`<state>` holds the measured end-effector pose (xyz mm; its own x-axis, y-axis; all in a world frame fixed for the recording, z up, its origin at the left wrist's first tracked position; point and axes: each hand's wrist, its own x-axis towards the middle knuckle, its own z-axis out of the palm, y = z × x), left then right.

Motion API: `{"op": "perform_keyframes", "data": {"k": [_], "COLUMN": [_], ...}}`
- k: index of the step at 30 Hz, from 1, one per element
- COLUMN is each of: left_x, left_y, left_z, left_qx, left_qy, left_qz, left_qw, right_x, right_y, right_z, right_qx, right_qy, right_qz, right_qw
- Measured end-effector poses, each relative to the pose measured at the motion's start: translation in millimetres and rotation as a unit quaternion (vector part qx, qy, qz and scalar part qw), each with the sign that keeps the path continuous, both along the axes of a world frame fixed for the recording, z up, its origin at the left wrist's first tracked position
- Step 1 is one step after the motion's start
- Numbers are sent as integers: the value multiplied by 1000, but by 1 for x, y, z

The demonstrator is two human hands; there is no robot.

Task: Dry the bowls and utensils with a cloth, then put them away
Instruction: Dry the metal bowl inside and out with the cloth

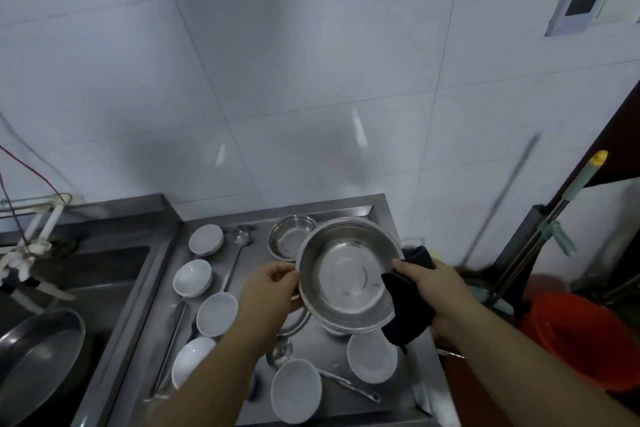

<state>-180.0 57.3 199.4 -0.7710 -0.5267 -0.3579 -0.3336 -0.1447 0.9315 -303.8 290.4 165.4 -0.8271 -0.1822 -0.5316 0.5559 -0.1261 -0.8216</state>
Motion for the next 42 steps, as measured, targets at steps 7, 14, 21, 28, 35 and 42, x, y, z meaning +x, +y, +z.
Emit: {"op": "perform_keyframes", "data": {"k": [7,14,21,28,35,42], "left_x": [-30,-91,-162,-210,-243,-259], "left_y": [-9,-38,-71,-89,-96,-89], "left_z": [-45,-98,-166,-226,-267,-287], "left_qx": [27,88,126,139,193,249], "left_qy": [-62,-101,-161,-192,-182,-157], "left_qz": [8,-10,14,29,34,77], "left_qw": [998,991,979,971,963,953], "right_x": [-21,-67,-125,-169,-197,-217], "right_y": [4,-24,-62,-88,-106,-123], "right_z": [-27,-72,-117,-162,-208,-240], "right_qx": [23,164,366,419,433,444], "right_qy": [-46,-3,55,17,3,15], "right_qz": [-14,-50,-21,11,23,13], "right_qw": [999,985,929,908,901,896]}}
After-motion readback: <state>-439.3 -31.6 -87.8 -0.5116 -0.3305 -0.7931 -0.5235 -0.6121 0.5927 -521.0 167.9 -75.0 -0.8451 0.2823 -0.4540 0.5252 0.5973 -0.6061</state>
